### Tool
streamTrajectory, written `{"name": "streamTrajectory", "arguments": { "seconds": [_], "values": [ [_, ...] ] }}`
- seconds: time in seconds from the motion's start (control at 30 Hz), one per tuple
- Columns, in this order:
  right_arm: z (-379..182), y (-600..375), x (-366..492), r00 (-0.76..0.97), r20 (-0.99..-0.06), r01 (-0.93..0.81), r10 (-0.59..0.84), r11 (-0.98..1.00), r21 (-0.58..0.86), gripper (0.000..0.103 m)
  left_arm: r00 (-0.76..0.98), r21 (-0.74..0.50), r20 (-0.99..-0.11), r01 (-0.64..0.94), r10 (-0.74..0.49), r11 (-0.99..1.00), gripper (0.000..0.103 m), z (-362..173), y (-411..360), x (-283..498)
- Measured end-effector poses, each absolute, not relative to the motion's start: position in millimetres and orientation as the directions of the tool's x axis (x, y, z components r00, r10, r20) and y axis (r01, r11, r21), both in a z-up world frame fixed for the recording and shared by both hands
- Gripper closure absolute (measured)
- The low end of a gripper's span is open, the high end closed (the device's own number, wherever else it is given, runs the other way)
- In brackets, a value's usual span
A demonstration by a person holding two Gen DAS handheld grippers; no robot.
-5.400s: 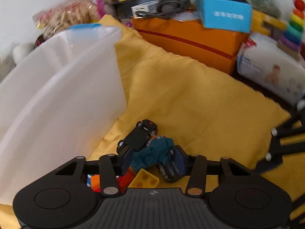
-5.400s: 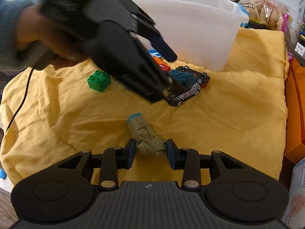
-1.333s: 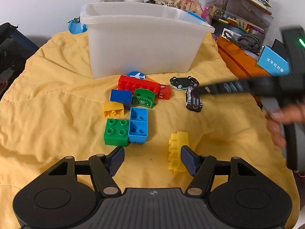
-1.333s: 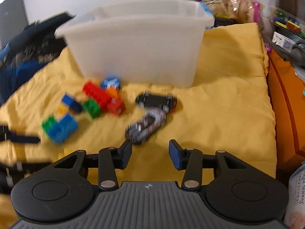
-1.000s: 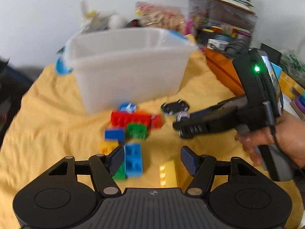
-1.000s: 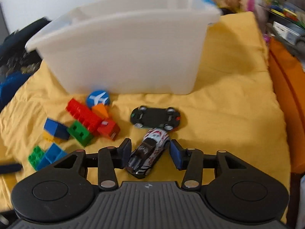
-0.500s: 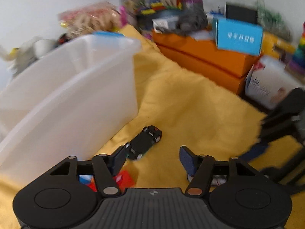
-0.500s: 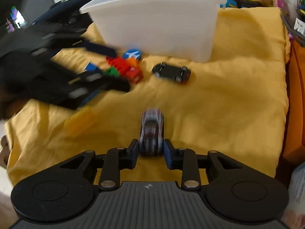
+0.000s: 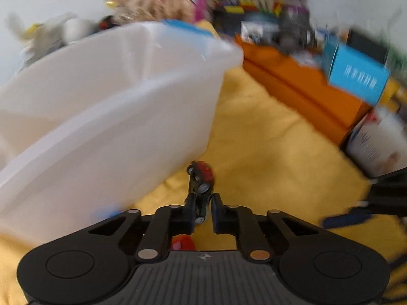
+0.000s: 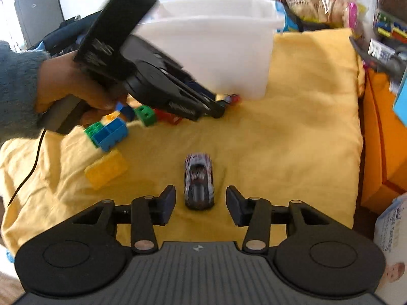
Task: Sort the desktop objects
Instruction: 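Grasp the white race car with the right gripper while the left grasps the green car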
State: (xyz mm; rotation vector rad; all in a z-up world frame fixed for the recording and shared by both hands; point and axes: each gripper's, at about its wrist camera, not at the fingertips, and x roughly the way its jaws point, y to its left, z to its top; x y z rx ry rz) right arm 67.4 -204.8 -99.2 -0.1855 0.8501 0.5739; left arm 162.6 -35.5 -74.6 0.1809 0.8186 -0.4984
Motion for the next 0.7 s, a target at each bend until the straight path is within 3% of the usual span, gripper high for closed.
{"name": "streamTrajectory", "arguments": {
  "seconds": [0.13, 0.23, 0.4, 0.53, 0.6, 0.7],
  "values": [
    [-108, -197, 79, 0.548, -0.756, -0.543, 0.359, 0.84, 0.005, 0.054, 0.616, -0.153, -0.669, 0.433, -0.415, 0.889, 0.091, -45, -4, 104],
    [-107, -198, 82, 0.551, -0.739, -0.535, 0.387, 0.844, 0.043, 0.053, 0.623, -0.243, -0.65, 0.374, -0.436, 0.895, 0.091, -38, 14, 58],
    [-111, -195, 86, 0.554, -0.736, -0.54, 0.39, 0.841, 0.04, 0.048, 0.608, -0.376, -0.672, 0.212, -0.423, 0.902, 0.091, -62, 45, 6],
    [-118, -187, 90, 0.546, -0.749, -0.549, 0.375, 0.836, 0.019, 0.046, 0.592, -0.382, -0.714, 0.119, -0.375, 0.916, 0.09, -88, 56, -11],
    [-124, -186, 92, 0.538, -0.767, -0.545, 0.349, 0.838, 0.0, 0.048, 0.592, -0.381, -0.711, 0.128, -0.379, 0.916, 0.088, -88, 55, -13],
    [-122, -189, 90, 0.534, -0.765, -0.552, 0.36, 0.834, 0.006, 0.07, 0.602, -0.333, -0.7, 0.201, -0.384, 0.921, 0.07, -77, 38, -5]
  ]
}}
